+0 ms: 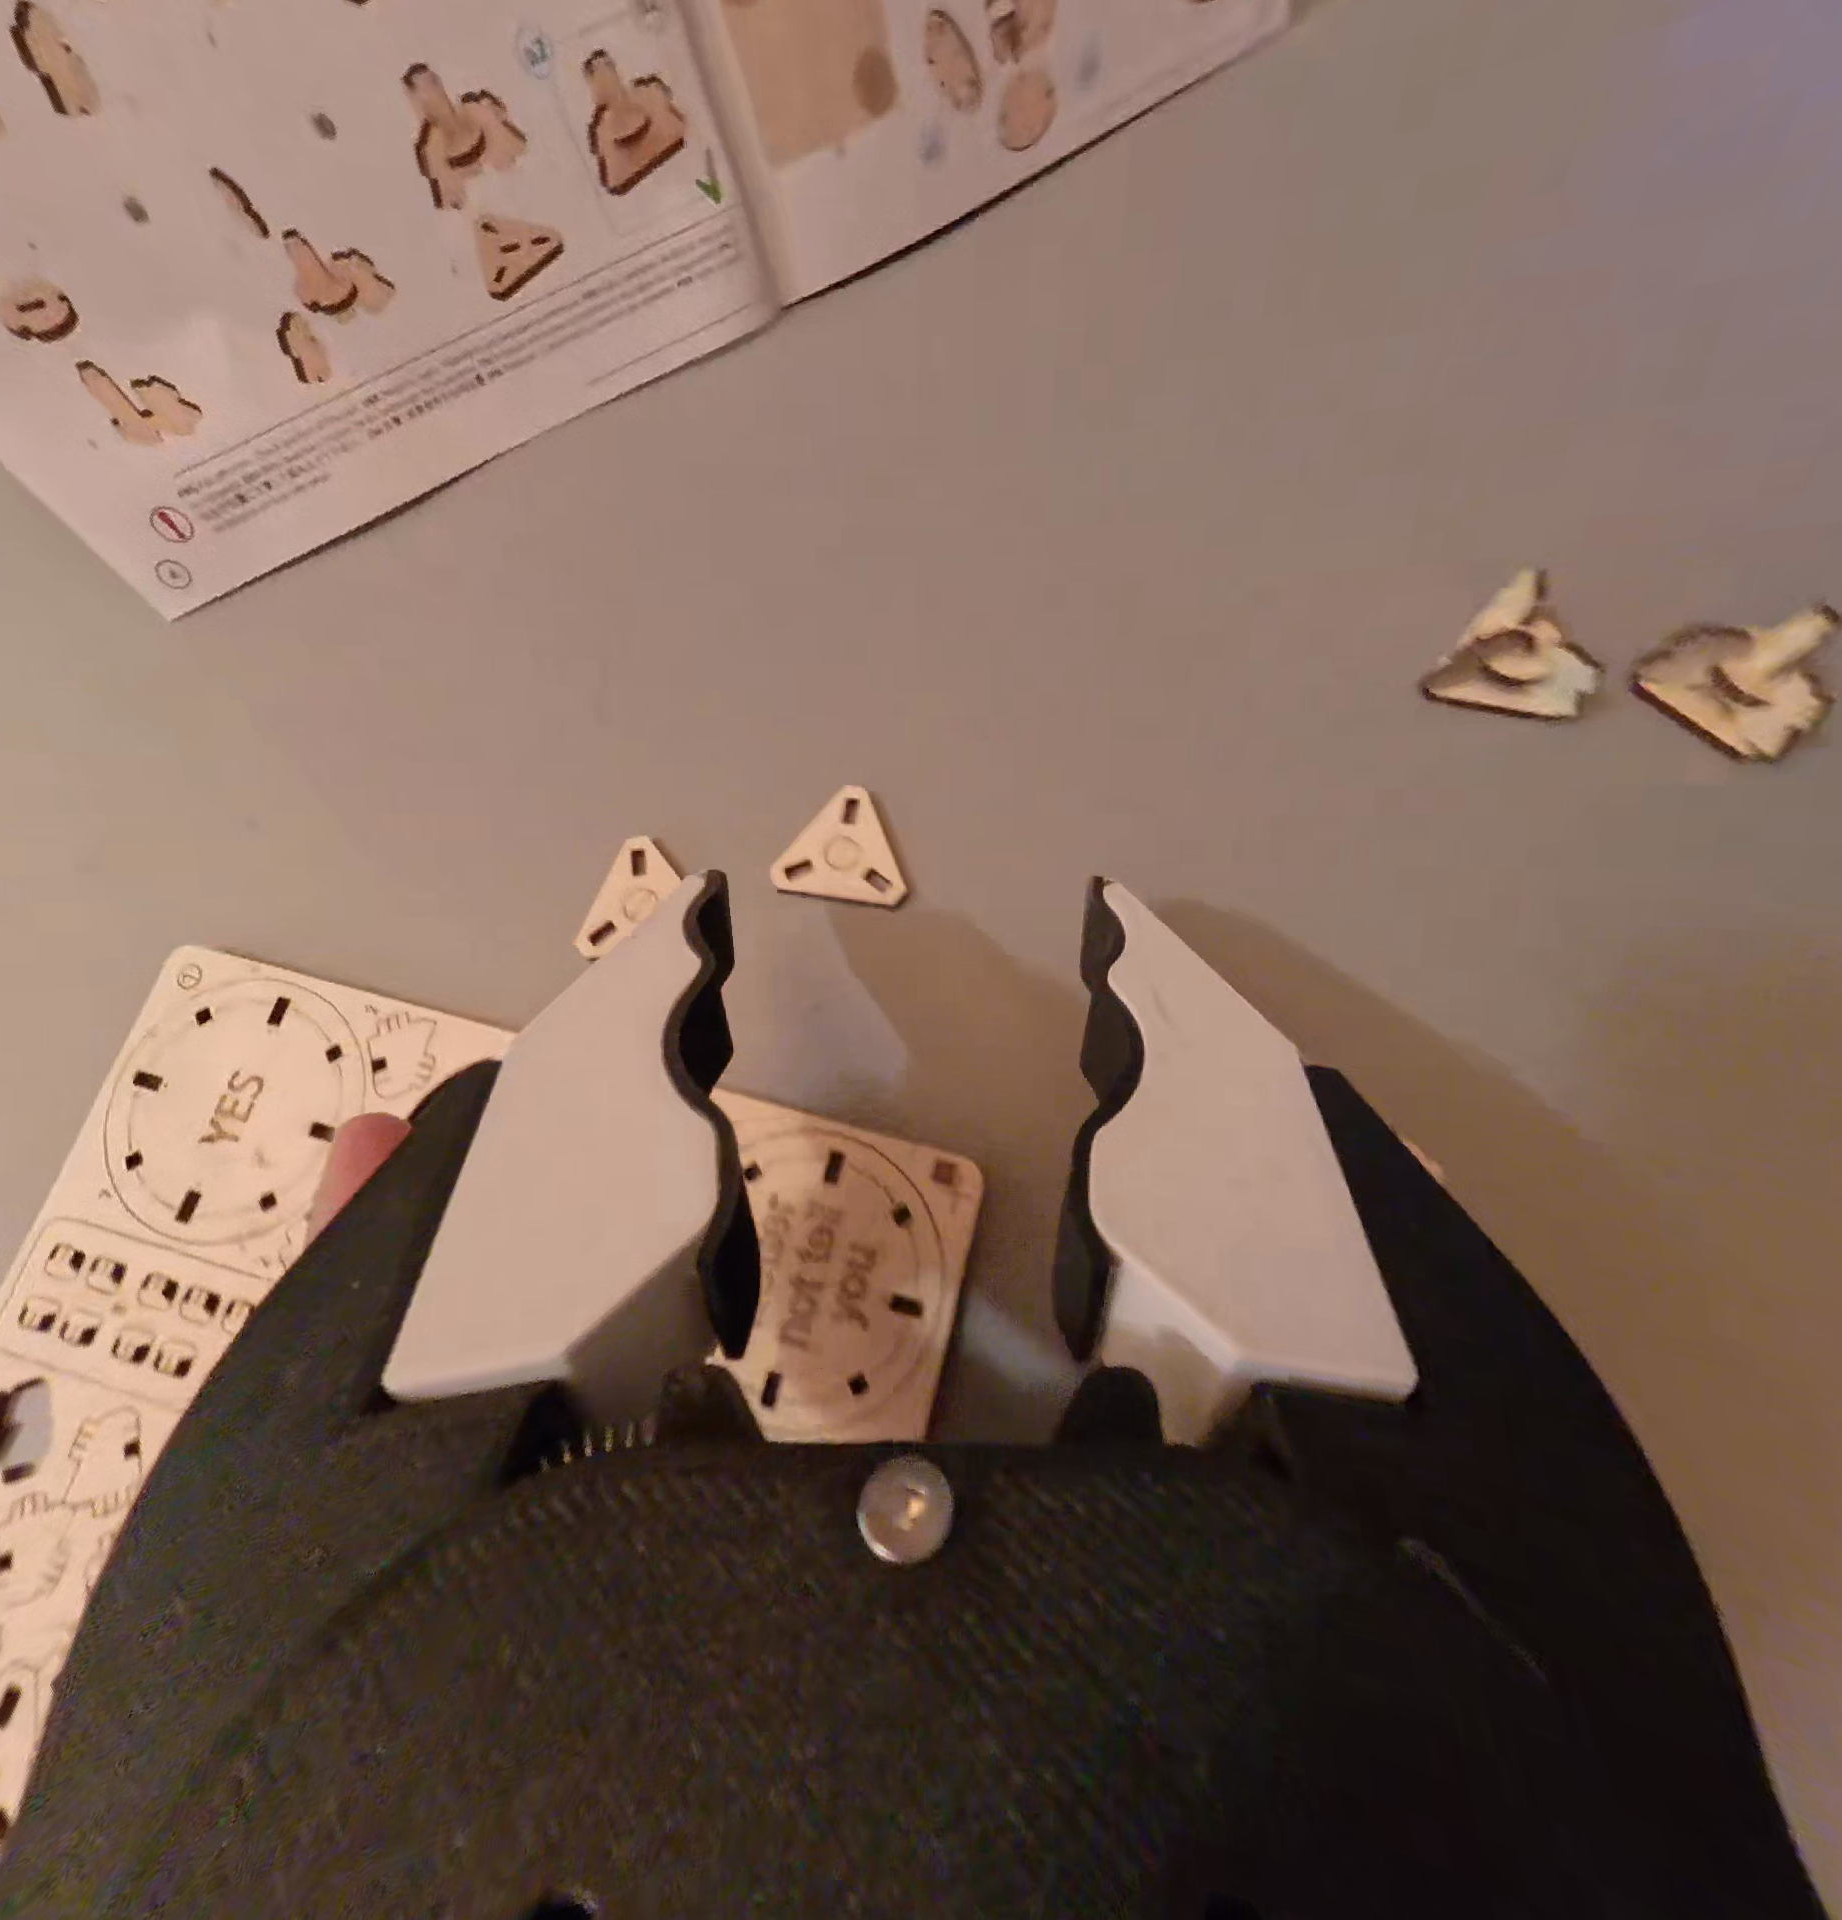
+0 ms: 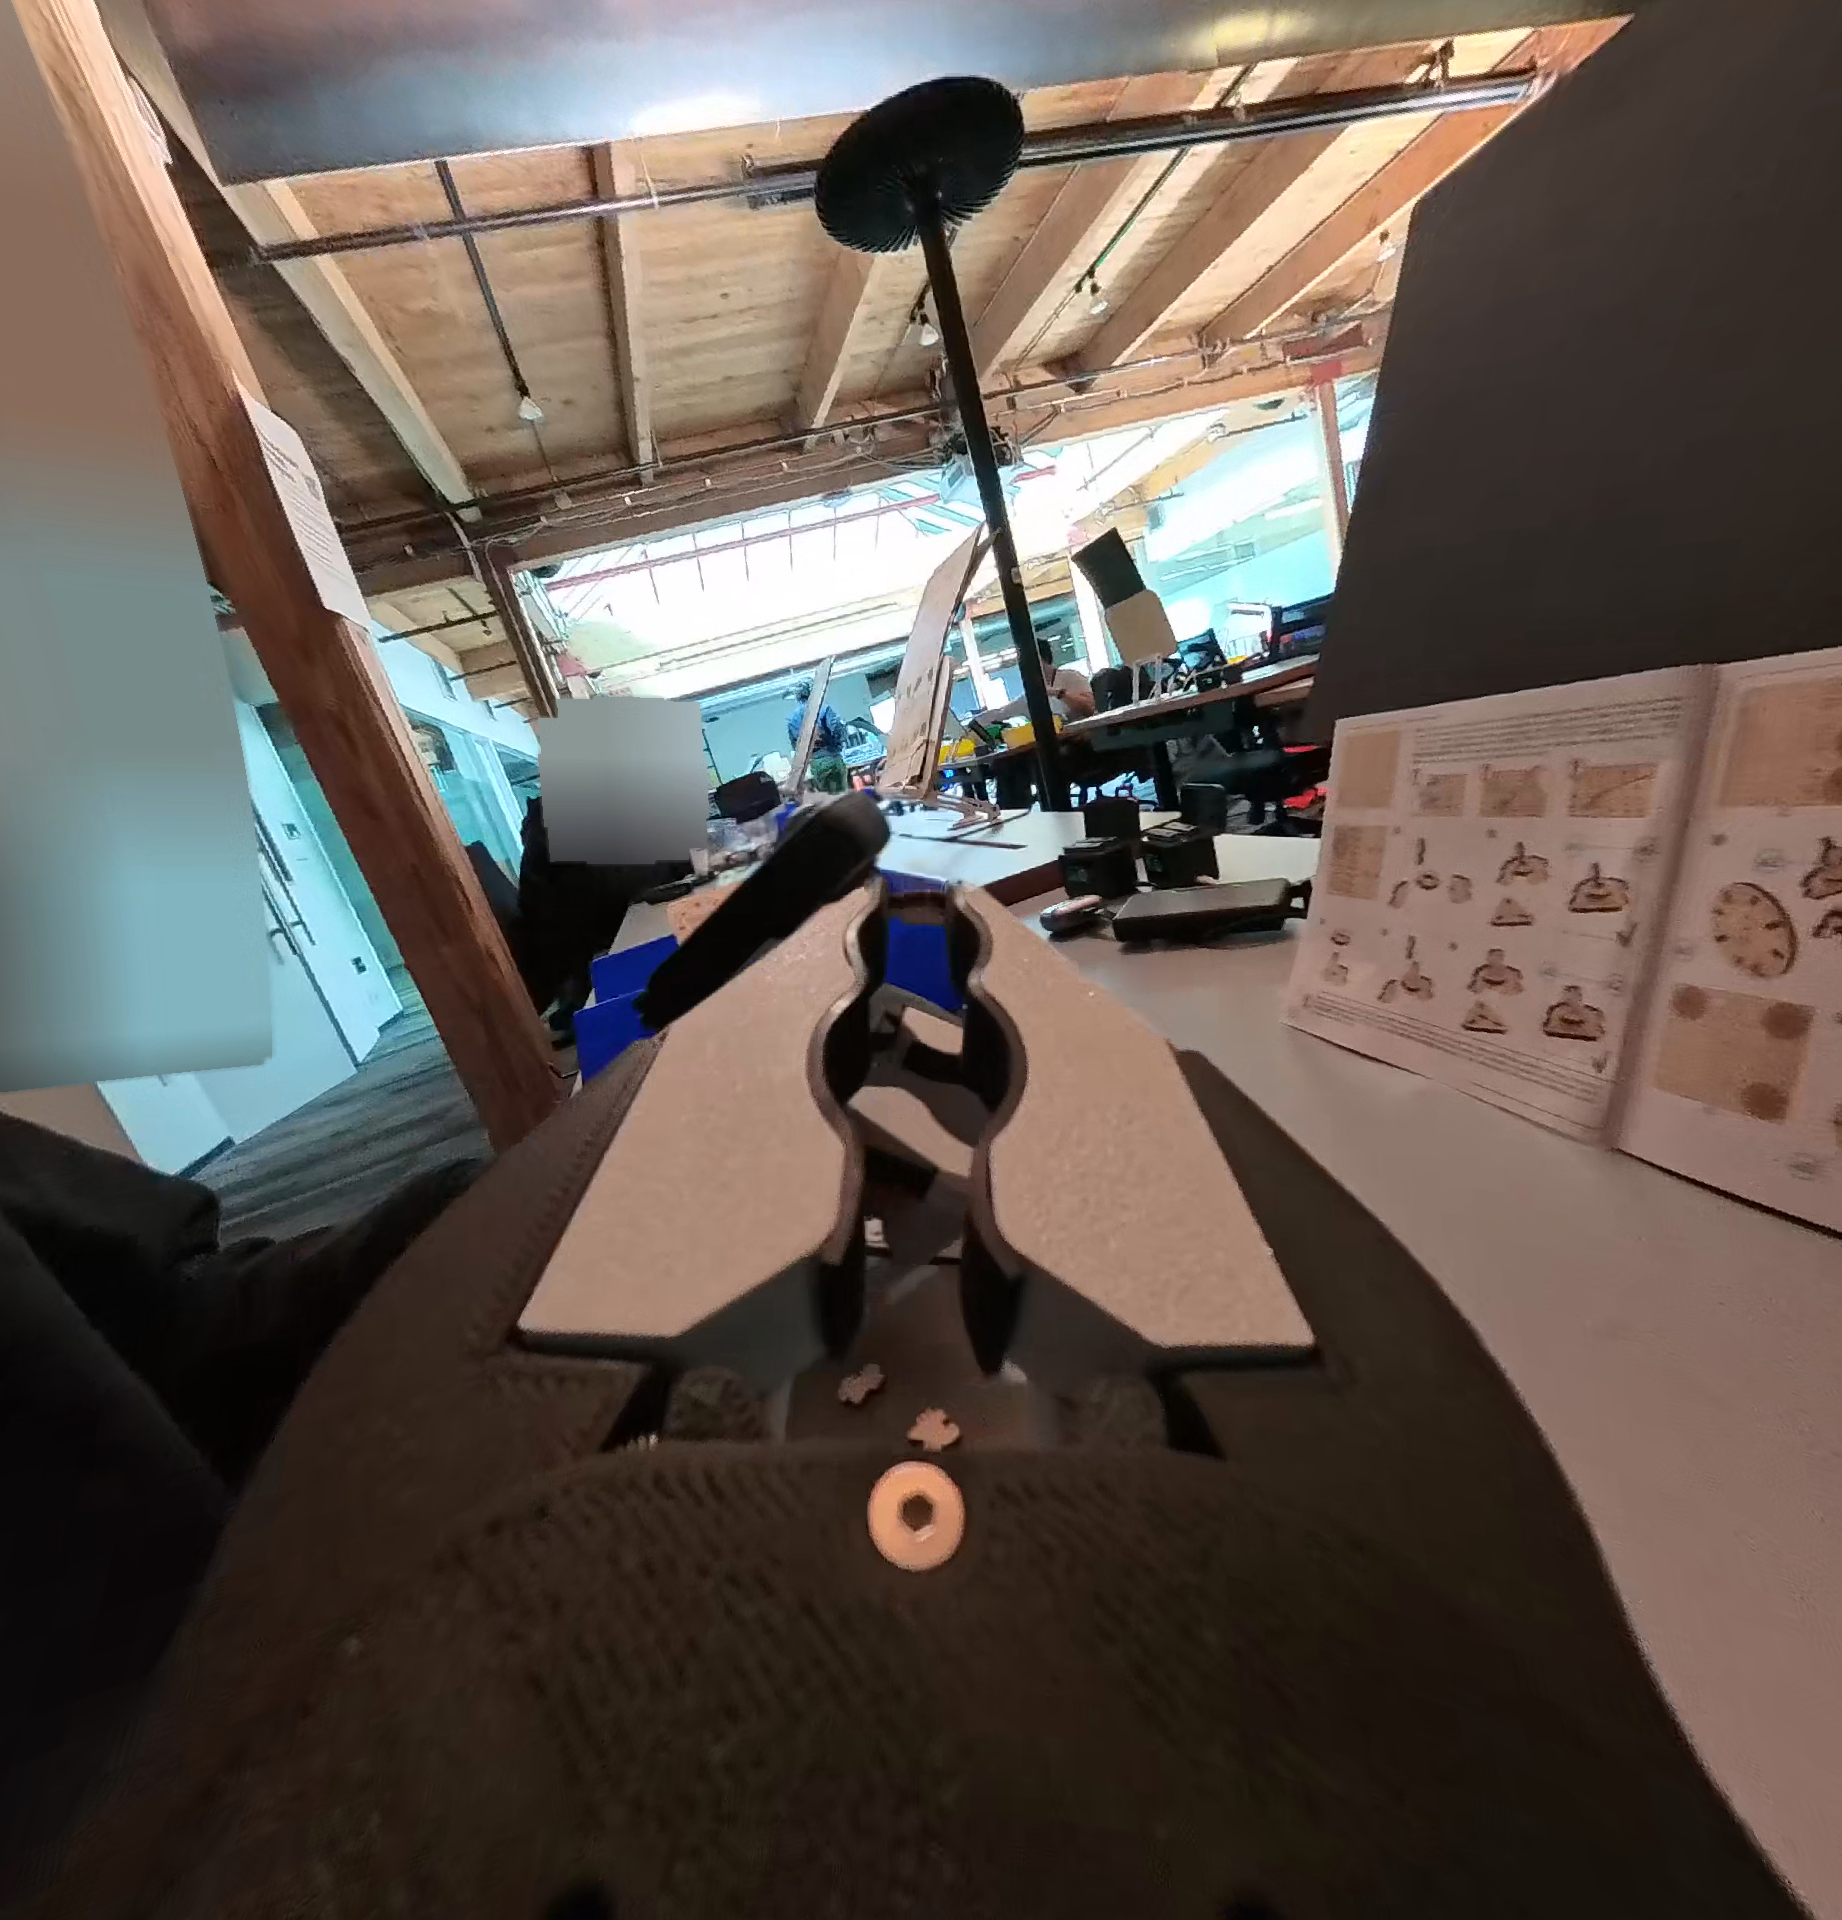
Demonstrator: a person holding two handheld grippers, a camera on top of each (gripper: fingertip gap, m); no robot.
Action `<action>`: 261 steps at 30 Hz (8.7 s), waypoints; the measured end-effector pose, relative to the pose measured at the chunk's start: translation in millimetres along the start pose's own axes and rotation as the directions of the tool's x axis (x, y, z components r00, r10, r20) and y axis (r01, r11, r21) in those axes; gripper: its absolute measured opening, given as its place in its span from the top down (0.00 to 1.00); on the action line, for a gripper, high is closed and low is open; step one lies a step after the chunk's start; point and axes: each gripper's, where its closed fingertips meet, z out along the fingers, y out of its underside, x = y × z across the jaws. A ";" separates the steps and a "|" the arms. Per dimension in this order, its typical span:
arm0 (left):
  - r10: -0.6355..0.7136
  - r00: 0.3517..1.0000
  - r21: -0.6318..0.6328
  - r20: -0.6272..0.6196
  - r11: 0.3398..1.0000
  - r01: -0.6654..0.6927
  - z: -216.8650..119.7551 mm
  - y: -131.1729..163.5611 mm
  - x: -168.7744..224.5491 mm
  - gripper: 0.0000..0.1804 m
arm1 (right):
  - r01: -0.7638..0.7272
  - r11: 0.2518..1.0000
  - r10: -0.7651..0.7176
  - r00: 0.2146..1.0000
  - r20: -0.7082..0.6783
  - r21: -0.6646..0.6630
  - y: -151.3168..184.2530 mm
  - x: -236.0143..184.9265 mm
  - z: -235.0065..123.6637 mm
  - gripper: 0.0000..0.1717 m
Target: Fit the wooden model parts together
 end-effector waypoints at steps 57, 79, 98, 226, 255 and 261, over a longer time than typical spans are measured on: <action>0.080 0.858 -0.016 -0.507 0.995 -0.102 -36.1 7.6 119.2 0.84 | -0.121 0.991 0.121 0.993 -0.005 0.065 -8.3 15.3 -14.7 0.95; 0.096 0.825 0.445 -0.557 0.873 0.199 -105.3 -73.7 86.5 0.87 | -0.150 0.989 0.151 0.988 0.025 -0.010 6.1 9.3 -7.5 0.95; 0.328 0.857 0.609 -0.397 0.793 -0.021 -120.6 -81.3 121.9 0.98 | -0.166 0.970 0.199 0.963 0.180 -0.179 36.1 -25.2 6.4 0.95; 0.484 0.875 0.741 0.011 0.583 -0.332 -123.3 -84.0 123.5 0.95 | -0.497 0.844 0.535 0.798 0.276 -0.199 32.3 -27.7 0.2 1.00; 0.372 0.868 0.721 -0.329 0.692 -0.023 -135.8 -88.5 122.7 1.00 | 0.153 0.972 -0.127 0.981 0.148 -0.178 34.0 -36.3 2.4 1.00; 0.363 0.833 0.699 -0.417 0.714 0.039 -141.0 -88.5 124.4 1.00 | 0.130 0.978 -0.101 0.979 0.175 -0.161 31.7 -40.3 2.0 1.00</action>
